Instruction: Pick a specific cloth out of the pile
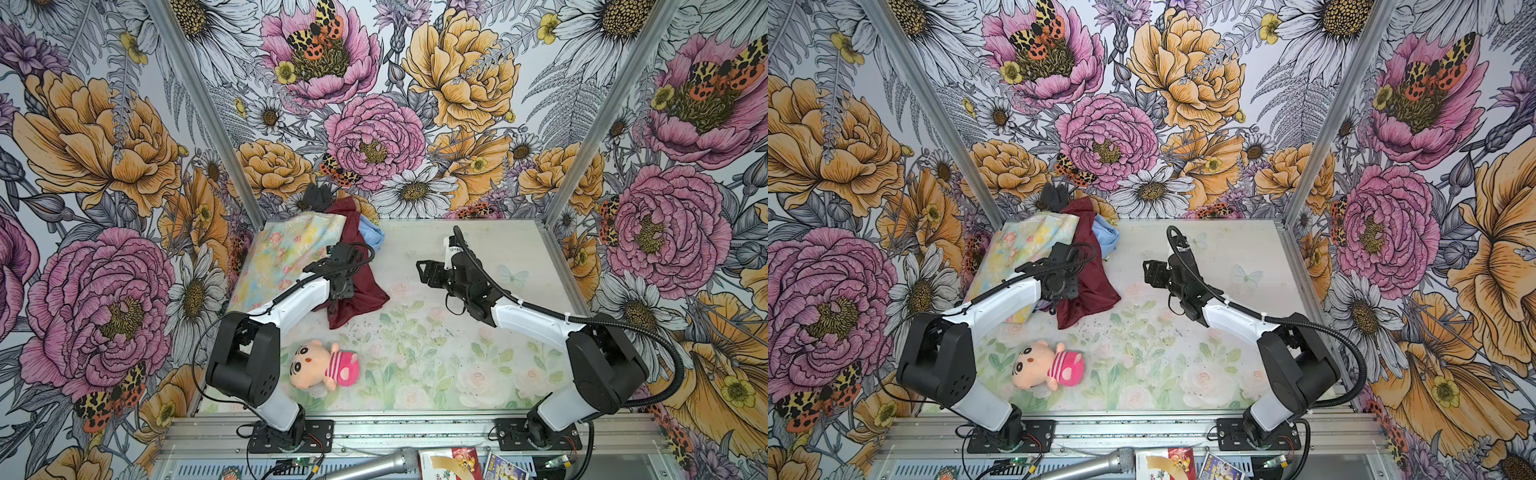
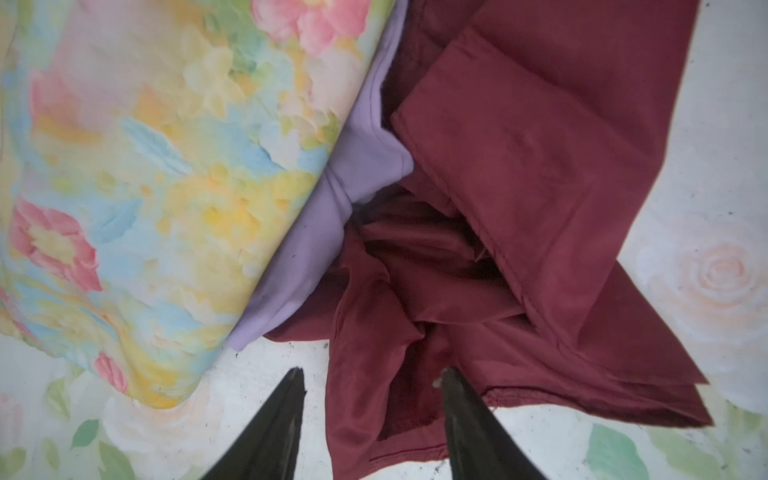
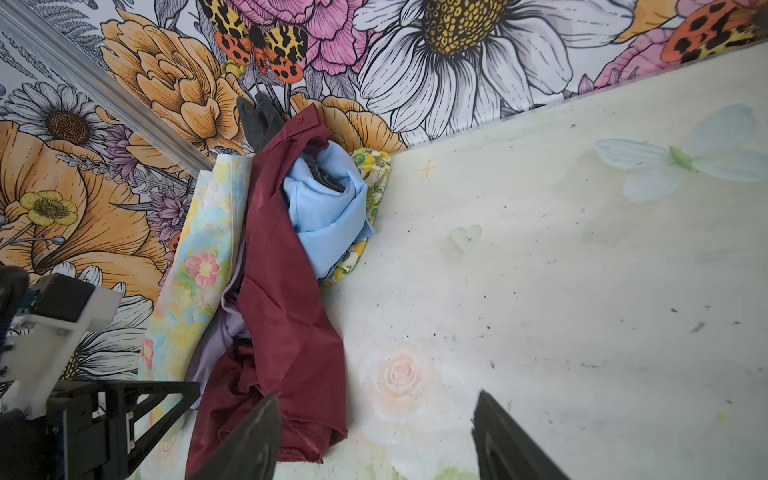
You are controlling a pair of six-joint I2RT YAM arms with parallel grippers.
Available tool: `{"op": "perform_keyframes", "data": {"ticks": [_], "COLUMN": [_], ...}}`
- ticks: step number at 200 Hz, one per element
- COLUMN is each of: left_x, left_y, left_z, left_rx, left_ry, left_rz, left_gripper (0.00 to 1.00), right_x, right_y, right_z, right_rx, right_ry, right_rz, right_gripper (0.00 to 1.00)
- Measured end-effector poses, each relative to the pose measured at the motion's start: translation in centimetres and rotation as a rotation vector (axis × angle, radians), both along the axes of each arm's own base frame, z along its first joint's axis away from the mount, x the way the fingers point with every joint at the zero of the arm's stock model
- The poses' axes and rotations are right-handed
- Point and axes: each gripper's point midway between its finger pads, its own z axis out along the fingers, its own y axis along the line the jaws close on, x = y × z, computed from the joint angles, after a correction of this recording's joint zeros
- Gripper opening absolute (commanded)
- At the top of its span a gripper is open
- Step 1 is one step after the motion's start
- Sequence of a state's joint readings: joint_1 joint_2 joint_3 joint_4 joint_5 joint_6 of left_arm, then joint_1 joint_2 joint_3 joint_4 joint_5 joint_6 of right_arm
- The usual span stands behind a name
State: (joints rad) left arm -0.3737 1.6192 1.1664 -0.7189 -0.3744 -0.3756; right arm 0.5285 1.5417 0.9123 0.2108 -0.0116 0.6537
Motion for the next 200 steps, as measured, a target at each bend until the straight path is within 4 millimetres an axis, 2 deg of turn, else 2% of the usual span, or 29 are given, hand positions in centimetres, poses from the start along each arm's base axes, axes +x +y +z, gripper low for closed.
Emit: {"op": "perform_keyframes", "data": {"ticks": [36, 113, 200], "left_x": [1.4, 3.1, 3.7], "left_y": [-0.2, 1.2, 3.5], "left_z": [-0.7, -1.7, -4.8], "left_rx": [0.044, 0.109, 0.162], "left_ry": [0.011, 0.034, 0.121], "left_rz": [-0.006, 0.005, 0.023], "left_gripper": [0.47, 0.48, 0.48], "right_x": [-0.1, -1.6, -2.3], "right_y": [-1.6, 0.4, 0.9], "right_z": [1.3, 1.5, 1.0], "right_rx": [0.002, -0.005, -0.003], "right_ry": [-0.032, -0.060, -0.061], "right_rz": [0.006, 0.166, 0.206], "right_gripper": [0.74, 0.73, 0.73]}}
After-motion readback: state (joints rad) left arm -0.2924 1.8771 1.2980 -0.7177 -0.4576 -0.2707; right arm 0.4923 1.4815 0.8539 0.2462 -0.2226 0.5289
